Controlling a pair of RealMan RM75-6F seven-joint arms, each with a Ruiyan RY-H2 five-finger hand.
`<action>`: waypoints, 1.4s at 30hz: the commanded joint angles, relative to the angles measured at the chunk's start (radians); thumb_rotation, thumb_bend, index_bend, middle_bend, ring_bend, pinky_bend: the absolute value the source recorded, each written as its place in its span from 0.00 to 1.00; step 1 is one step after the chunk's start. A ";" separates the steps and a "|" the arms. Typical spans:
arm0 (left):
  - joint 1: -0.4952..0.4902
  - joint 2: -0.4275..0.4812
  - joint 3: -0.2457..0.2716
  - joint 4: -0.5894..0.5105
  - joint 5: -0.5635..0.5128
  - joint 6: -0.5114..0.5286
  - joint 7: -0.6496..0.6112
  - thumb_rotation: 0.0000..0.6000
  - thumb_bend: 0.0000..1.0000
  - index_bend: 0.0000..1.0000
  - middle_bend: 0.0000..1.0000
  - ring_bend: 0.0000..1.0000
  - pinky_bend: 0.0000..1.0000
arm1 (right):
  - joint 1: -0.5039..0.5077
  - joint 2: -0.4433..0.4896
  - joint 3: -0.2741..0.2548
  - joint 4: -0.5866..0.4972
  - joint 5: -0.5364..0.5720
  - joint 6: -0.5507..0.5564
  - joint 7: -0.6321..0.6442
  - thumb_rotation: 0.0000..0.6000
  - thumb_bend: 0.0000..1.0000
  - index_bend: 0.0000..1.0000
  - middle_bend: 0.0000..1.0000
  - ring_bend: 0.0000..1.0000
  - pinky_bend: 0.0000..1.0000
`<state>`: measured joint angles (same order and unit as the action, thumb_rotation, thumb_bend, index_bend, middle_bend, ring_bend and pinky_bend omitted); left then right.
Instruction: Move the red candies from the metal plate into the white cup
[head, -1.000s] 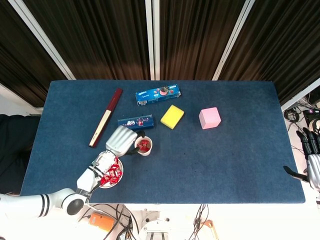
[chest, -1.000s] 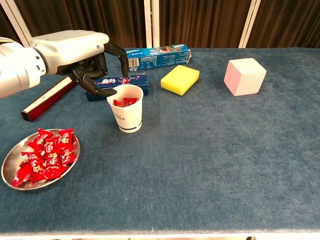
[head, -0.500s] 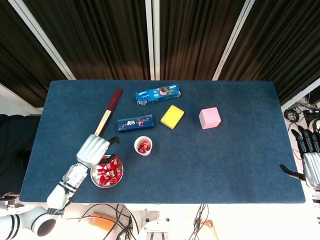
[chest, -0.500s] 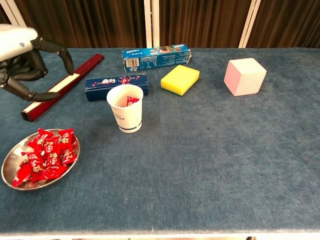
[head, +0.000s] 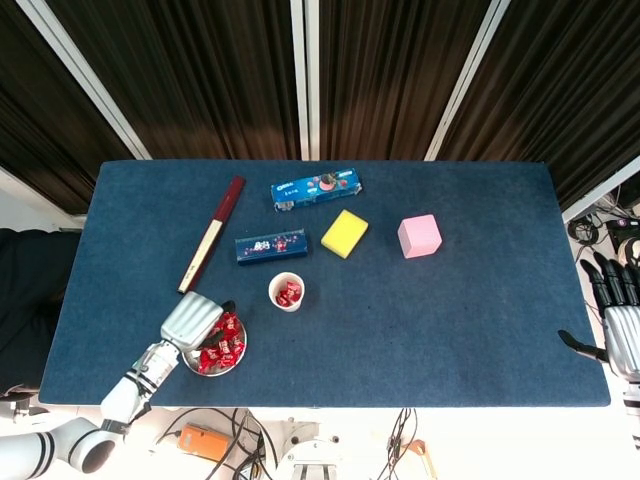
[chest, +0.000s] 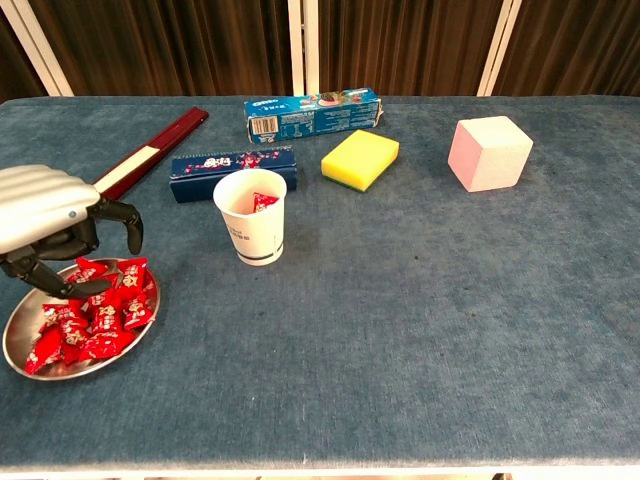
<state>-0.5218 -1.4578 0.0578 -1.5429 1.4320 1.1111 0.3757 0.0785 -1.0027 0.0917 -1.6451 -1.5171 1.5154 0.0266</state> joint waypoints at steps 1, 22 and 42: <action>0.006 -0.013 -0.001 0.017 0.006 0.002 -0.003 1.00 0.25 0.42 0.95 0.85 0.82 | -0.001 0.001 -0.001 -0.003 -0.001 0.003 -0.003 1.00 0.24 0.00 0.04 0.00 0.06; 0.017 -0.053 -0.018 0.064 -0.005 -0.025 -0.008 1.00 0.23 0.42 0.95 0.85 0.82 | -0.002 0.004 -0.003 -0.017 0.005 -0.003 -0.021 1.00 0.24 0.00 0.04 0.00 0.07; 0.028 -0.060 -0.008 0.093 0.012 -0.043 -0.055 1.00 0.37 0.54 0.95 0.85 0.82 | -0.009 0.007 -0.006 -0.034 0.000 0.008 -0.036 1.00 0.24 0.00 0.04 0.00 0.07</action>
<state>-0.4948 -1.5187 0.0495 -1.4513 1.4422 1.0681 0.3242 0.0698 -0.9953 0.0859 -1.6796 -1.5168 1.5236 -0.0093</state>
